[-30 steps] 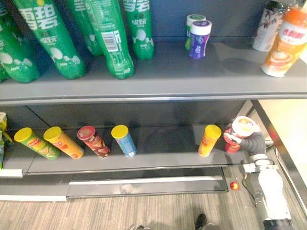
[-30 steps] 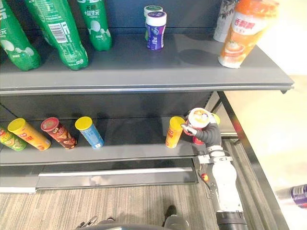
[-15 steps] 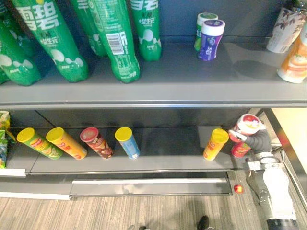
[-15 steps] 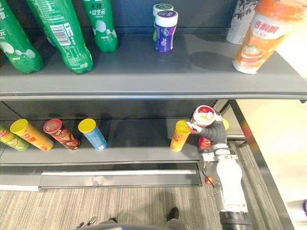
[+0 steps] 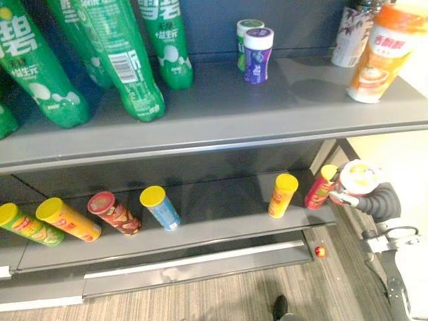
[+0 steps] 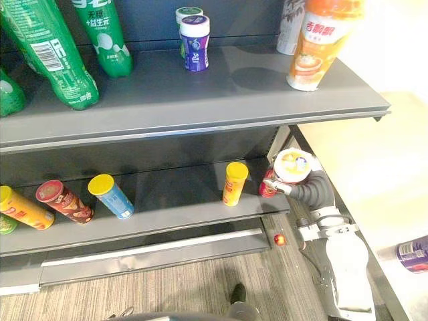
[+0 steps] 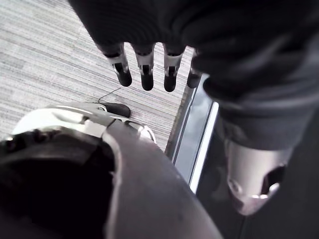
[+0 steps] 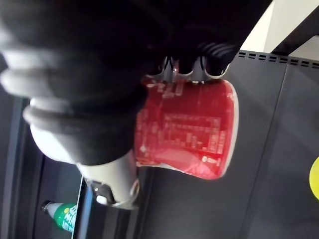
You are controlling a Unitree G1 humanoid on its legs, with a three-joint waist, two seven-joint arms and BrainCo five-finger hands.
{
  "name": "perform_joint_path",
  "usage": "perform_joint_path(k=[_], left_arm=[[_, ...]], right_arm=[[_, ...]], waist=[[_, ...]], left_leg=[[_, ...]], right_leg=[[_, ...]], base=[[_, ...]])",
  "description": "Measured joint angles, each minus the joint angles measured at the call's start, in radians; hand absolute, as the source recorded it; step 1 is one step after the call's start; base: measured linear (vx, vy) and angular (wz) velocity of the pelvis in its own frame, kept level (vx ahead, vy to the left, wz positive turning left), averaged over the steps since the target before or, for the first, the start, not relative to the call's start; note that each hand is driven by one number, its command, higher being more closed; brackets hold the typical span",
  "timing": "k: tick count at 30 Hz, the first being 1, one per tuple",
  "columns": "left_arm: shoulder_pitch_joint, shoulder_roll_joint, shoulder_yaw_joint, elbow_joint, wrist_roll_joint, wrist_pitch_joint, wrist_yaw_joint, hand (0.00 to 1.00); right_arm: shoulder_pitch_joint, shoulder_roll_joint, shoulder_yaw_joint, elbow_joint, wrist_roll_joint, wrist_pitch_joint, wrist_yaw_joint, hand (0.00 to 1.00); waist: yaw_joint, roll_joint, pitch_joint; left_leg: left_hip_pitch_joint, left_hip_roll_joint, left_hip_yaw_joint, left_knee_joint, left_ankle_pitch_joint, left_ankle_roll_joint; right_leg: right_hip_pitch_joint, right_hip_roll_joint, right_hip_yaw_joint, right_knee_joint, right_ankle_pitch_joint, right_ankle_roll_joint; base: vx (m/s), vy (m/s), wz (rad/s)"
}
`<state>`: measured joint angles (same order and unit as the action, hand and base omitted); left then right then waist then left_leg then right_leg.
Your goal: Put the gum and the chips on the shelf.
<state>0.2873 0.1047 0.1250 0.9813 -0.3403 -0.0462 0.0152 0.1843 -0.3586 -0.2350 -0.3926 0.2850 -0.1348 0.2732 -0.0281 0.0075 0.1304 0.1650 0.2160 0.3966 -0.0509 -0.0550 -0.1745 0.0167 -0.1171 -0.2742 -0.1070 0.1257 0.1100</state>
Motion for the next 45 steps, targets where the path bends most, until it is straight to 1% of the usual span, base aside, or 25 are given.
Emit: perform_joint_path(k=[5,8,9,11,13,16,18,21,24,27,29,30,31,34,36,38,39,41,45], left_arm=[[-0.009,0.01,0.0,0.013,0.002,-0.001,0.001,0.0],[-0.009,0.011,0.001,0.014,0.009,-0.002,0.001,0.0],[-0.009,0.014,0.001,0.014,0.009,-0.002,0.001,0.0],[-0.009,0.014,0.014,0.014,0.009,-0.002,0.001,0.0],[-0.01,0.008,0.037,0.014,0.009,-0.002,0.002,0.0],[-0.011,0.008,0.042,0.014,0.009,-0.002,0.003,0.0],[-0.011,0.008,0.046,0.014,0.009,-0.002,0.004,0.0],[-0.01,0.008,0.059,0.014,0.01,-0.002,0.011,0.0],[-0.009,0.008,0.069,0.014,0.01,-0.002,0.012,0.0],[-0.008,0.008,0.071,0.014,0.01,-0.004,0.015,0.0],[-0.008,0.008,0.072,0.014,0.011,-0.009,0.015,0.0],[-0.008,0.009,0.071,0.016,0.011,-0.012,0.016,0.0],[-0.008,0.009,0.07,0.017,0.011,-0.017,0.016,0.0],[-0.007,0.01,0.069,0.019,0.011,-0.019,0.016,0.0],[-0.008,0.012,0.069,0.034,0.011,-0.022,0.016,0.0],[-0.008,0.016,0.068,0.048,0.011,-0.028,0.016,0.0],[-0.008,0.017,0.068,0.051,0.011,-0.03,0.016,0.0],[-0.008,0.02,0.067,0.052,0.011,-0.032,0.015,0.0],[-0.007,0.021,0.066,0.052,0.011,-0.031,0.015,0.0]], right_arm=[[0.026,0.0,-0.054,-0.054,0.005,0.002,0.0,1.0],[0.031,0.0,-0.075,-0.076,0.012,0.001,0.008,1.0],[0.034,0.0,-0.08,-0.079,0.031,0.001,0.012,1.0],[0.035,-0.006,-0.083,-0.092,0.037,0.001,0.02,1.0],[0.036,-0.029,-0.089,-0.135,0.045,0.001,0.029,1.0],[0.035,-0.049,-0.113,-0.174,0.057,0.0,0.039,1.0],[0.034,-0.072,-0.113,-0.189,0.083,0.001,0.042,1.0],[0.029,-0.115,-0.114,-0.196,0.091,0.003,0.048,1.0],[-0.007,-0.165,-0.122,-0.203,0.129,0.027,0.066,1.0],[-0.058,-0.205,-0.153,-0.203,0.156,0.044,0.065,1.0],[-0.09,-0.239,-0.153,-0.203,0.163,0.053,0.064,1.0],[-0.112,-0.256,-0.153,-0.201,0.172,0.068,0.064,1.0],[-0.137,-0.265,-0.153,-0.2,0.191,0.08,0.06,1.0],[-0.184,-0.276,-0.152,-0.194,0.197,0.089,0.047,1.0],[-0.221,-0.299,-0.151,-0.176,0.207,0.105,0.036,1.0],[-0.259,-0.317,-0.149,-0.155,0.236,0.112,0.034,1.0],[-0.27,-0.32,-0.149,-0.147,0.237,0.113,0.033,1.0],[-0.306,-0.344,-0.146,-0.135,0.242,0.13,0.019,1.0],[-0.354,-0.366,-0.134,-0.121,0.245,0.142,0.005,1.0]], waist=[[-0.005,-0.014,-0.008],[-0.004,-0.018,-0.009],[-0.006,-0.021,-0.011],[-0.022,-0.027,-0.014],[-0.026,-0.031,-0.016],[-0.025,-0.036,-0.019],[-0.024,-0.039,-0.023],[-0.026,-0.048,-0.029],[-0.026,-0.054,-0.034],[-0.025,-0.058,-0.036],[-0.026,-0.059,-0.037],[-0.026,-0.06,-0.038],[-0.026,-0.061,-0.038],[-0.026,-0.063,-0.039],[-0.026,-0.066,-0.043],[-0.026,-0.072,-0.049],[-0.026,-0.073,-0.051],[-0.025,-0.078,-0.055],[-0.025,-0.081,-0.059]], left_leg=[[0.004,-0.003,0.017,0.0,-0.003,0.001],[0.014,-0.004,0.033,-0.003,-0.005,0.001],[0.015,-0.004,0.034,-0.003,-0.005,0.001],[0.016,-0.006,0.036,-0.003,-0.005,0.001],[0.018,-0.007,0.039,-0.003,-0.006,0.001],[0.027,-0.007,0.052,-0.004,-0.01,0.0],[0.031,-0.009,0.056,-0.006,-0.011,0.0],[0.033,-0.011,0.057,-0.012,-0.011,0.0],[0.033,-0.012,0.057,-0.014,-0.011,0.0],[0.033,-0.012,0.056,-0.016,-0.011,0.0],[0.033,-0.012,0.056,-0.016,-0.011,0.0],[0.033,-0.012,0.055,-0.016,-0.011,0.0],[0.033,-0.012,0.055,-0.016,-0.011,0.0],[0.033,-0.012,0.055,-0.016,-0.011,0.0],[0.033,-0.012,0.055,-0.017,-0.011,0.0],[0.033,-0.012,0.054,-0.017,-0.011,0.001],[0.033,-0.012,0.054,-0.017,-0.011,0.001],[0.033,-0.013,0.052,-0.018,-0.01,0.001],[0.032,-0.014,0.049,-0.018,-0.01,0.001]], right_leg=[[-0.011,0.001,0.021,0.0,0.002,0.002],[-0.011,0.003,0.037,0.0,0.005,0.001],[-0.011,0.003,0.038,0.0,0.005,0.001],[-0.012,0.003,0.039,0.0,0.006,0.003],[-0.012,0.002,0.041,0.0,0.008,0.004],[-0.011,0.003,0.05,0.0,0.008,0.005],[-0.011,0.003,0.054,0.0,0.008,0.005],[-0.012,0.003,0.055,0.0,0.008,0.006],[-0.012,0.003,0.054,0.0,0.009,0.007],[-0.012,0.002,0.053,0.0,0.009,0.007],[-0.012,0.002,0.052,0.0,0.009,0.007],[-0.012,0.002,0.053,0.0,0.009,0.007],[-0.012,0.002,0.052,0.0,0.009,0.007],[-0.012,0.002,0.052,0.0,0.009,0.007],[-0.012,0.001,0.052,0.0,0.009,0.007],[-0.012,0.001,0.051,0.0,0.009,0.007],[-0.012,0.001,0.051,0.0,0.009,0.007],[-0.011,-0.001,0.049,0.0,0.009,0.007],[-0.011,-0.002,0.045,0.0,0.009,0.007]], base=[[-0.02,-0.003,-0.12],[-0.01,-0.002,-0.15],[-0.01,-0.002,-0.09],[0.0,0.0,0.0],[0.0,-0.002,-0.02],[-0.01,-0.005,-0.09],[-0.01,-0.006,-0.09],[0.0,0.0,0.0],[0.0,0.0,0.0],[0.0,0.0,0.0],[0.0,0.0,0.0],[0.0,0.0,0.0],[0.0,0.0,0.0],[0.0,0.0,0.0],[0.0,0.0,0.0],[0.0,0.0,0.0],[0.0,0.0,0.0],[0.0,0.0,0.0],[0.0,0.0,0.01]])
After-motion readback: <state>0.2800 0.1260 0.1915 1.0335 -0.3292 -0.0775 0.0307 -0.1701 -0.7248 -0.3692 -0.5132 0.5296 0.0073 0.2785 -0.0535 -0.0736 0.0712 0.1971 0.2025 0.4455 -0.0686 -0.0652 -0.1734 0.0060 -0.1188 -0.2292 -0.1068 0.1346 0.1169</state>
